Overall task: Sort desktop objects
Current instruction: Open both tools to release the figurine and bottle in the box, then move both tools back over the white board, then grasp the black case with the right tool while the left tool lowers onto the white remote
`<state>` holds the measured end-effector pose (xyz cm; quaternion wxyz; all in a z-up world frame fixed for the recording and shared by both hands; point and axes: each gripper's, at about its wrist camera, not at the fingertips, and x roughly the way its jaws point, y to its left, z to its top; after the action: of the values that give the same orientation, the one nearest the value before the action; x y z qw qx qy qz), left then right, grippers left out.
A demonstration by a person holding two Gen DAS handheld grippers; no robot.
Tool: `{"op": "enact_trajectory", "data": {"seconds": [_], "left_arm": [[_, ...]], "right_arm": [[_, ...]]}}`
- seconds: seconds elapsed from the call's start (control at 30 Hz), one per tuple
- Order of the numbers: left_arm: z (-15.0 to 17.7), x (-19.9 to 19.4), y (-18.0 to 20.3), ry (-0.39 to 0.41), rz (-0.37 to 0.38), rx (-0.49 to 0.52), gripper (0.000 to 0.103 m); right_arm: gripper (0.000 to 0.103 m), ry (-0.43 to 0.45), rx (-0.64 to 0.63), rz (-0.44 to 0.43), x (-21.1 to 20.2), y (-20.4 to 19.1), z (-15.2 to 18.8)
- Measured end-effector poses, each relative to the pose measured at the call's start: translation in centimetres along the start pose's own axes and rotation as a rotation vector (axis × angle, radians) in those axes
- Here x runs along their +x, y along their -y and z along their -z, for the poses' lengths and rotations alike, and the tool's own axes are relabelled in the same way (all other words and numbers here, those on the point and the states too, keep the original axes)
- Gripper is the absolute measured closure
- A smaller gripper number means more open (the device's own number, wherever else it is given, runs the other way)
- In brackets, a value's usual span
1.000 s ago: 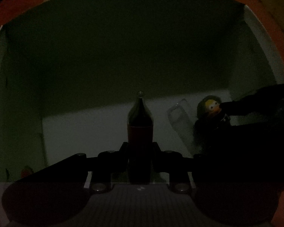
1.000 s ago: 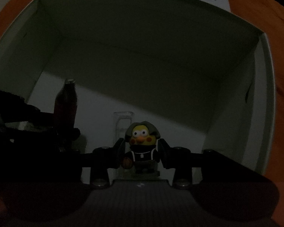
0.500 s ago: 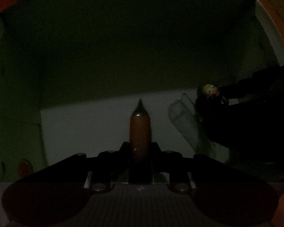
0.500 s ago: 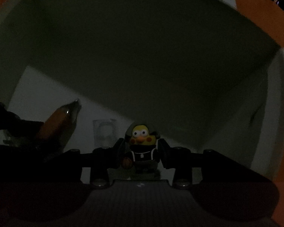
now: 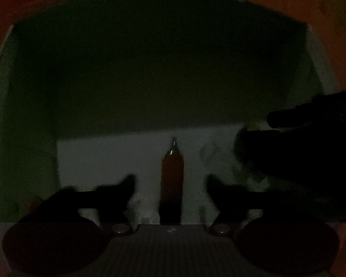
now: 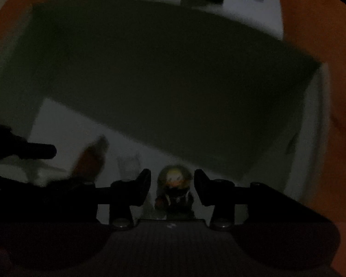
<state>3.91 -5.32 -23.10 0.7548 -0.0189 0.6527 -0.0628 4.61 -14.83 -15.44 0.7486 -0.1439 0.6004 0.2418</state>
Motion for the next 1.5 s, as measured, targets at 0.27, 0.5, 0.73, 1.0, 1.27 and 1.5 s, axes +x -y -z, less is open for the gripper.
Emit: {"op": "enact_trajectory", "data": {"seconds": [0.27,0.5,0.73,1.0,1.27,1.5], "left_arm": [[-4.6,-5.9,-1.9,0.16,0.041,-0.046,0.015],[-11.2,-8.7,-3.5,0.256,0.019,-0.115,0.014],[-19.1,-5.1,-6.6,0.199,0.037,-0.22,0.015],[-23.0,1.2,-4.7,0.156,0.014,-0.218,0.024],[-26.0,4.8,-4.0,0.164,0.025,-0.242,0.024],[-26.7,7.2,-3.8,0.164,0.063,-0.266,0.025]], "right_arm": [[0.057,0.129,0.063,-0.063,-6.7,1.9,-3.7],[0.056,0.183,0.114,-0.093,-10.6,4.1,-10.2],[0.057,0.148,0.131,-0.068,-7.5,7.8,-18.8],[0.057,0.094,0.178,-0.06,1.1,10.3,-23.9],[0.057,0.043,0.184,-0.045,4.9,13.4,-23.0],[0.057,0.054,0.21,-0.054,5.8,15.2,-22.1]]}}
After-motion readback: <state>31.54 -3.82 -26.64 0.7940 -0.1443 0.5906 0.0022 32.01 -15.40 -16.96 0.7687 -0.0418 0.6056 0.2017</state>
